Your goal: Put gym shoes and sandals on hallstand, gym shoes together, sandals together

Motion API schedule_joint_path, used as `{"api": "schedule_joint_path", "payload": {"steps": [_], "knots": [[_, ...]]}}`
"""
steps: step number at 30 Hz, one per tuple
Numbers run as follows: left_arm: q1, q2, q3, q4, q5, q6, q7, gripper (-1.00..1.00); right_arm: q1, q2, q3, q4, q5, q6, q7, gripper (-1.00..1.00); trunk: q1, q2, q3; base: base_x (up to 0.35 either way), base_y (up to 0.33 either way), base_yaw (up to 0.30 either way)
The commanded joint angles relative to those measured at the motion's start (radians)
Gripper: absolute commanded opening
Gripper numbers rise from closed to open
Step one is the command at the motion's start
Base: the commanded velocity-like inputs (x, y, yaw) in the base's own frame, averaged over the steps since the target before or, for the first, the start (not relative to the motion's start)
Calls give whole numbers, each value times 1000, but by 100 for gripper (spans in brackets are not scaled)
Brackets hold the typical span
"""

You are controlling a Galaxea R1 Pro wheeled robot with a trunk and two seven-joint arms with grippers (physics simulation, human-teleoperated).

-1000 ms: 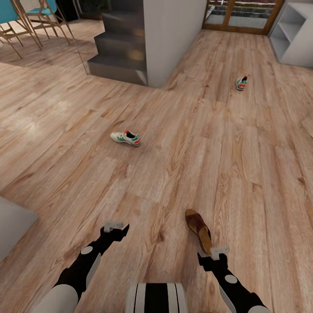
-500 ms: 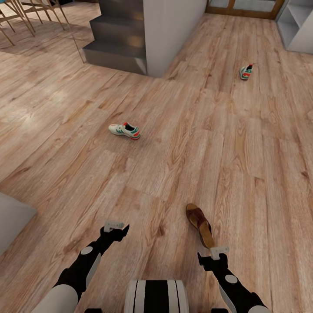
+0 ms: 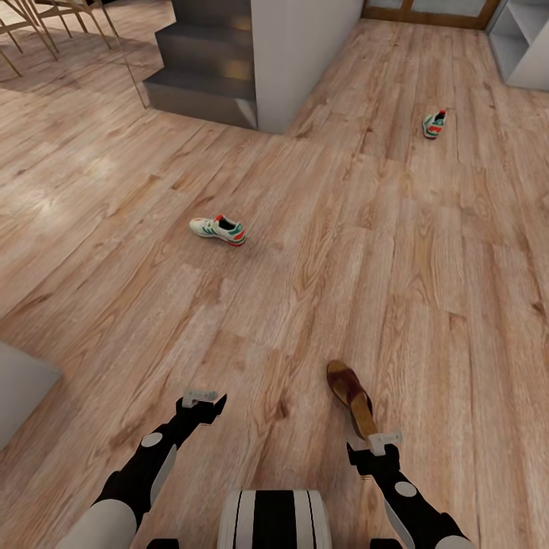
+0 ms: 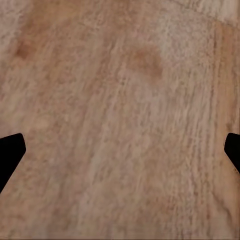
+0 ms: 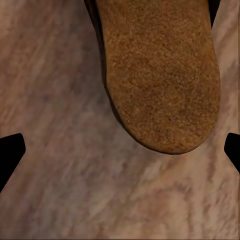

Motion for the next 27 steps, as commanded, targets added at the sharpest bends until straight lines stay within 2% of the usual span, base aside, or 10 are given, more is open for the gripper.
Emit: {"api": "schedule_joint_path", "payload": {"steps": [1, 8, 27], "knots": [[0, -2, 8, 0, -10, -4, -8, 100, 0, 0, -1, 1, 8, -3, -1, 100, 0, 0, -1, 236, 0, 0], [0, -1, 8, 0, -9, -8, -8, 100, 0, 0, -1, 1, 8, -3, 0, 100, 0, 0, -1, 143, 0, 0], [2, -1, 8, 1, -9, -11, -8, 100, 0, 0, -1, 0, 8, -3, 0, 100, 0, 0, -1, 23, 0, 0]]}}
